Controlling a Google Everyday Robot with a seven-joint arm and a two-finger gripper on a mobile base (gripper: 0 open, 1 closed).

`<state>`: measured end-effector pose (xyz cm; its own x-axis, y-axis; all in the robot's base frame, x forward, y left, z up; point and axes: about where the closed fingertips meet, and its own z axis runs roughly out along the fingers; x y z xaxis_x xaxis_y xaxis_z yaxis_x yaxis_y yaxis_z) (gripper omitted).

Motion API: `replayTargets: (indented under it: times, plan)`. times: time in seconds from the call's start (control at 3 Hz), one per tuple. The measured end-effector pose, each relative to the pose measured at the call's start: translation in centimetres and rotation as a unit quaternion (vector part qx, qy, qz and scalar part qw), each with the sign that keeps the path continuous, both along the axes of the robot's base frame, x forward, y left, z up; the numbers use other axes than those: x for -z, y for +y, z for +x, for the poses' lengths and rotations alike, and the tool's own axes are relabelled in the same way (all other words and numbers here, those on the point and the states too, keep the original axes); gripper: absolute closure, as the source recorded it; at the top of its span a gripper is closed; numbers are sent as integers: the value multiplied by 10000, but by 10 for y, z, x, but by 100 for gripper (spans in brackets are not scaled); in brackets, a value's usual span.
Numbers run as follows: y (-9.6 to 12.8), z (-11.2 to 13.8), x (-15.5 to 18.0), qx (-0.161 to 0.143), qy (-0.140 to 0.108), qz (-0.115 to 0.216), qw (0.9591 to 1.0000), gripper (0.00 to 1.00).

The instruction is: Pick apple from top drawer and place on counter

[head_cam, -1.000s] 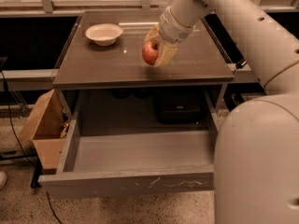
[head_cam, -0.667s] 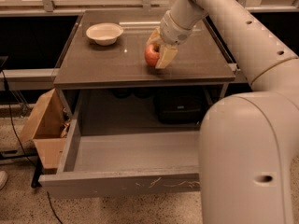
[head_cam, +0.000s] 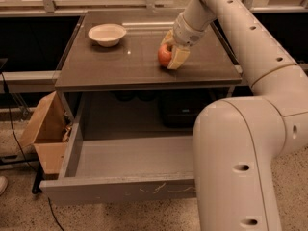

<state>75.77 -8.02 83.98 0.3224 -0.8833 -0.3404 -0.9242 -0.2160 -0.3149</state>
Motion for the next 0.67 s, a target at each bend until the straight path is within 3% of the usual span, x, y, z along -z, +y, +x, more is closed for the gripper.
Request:
replayTargets:
  times: [0.67]
  plan:
    - [-9,7,-2,135,25,7,9999,26]
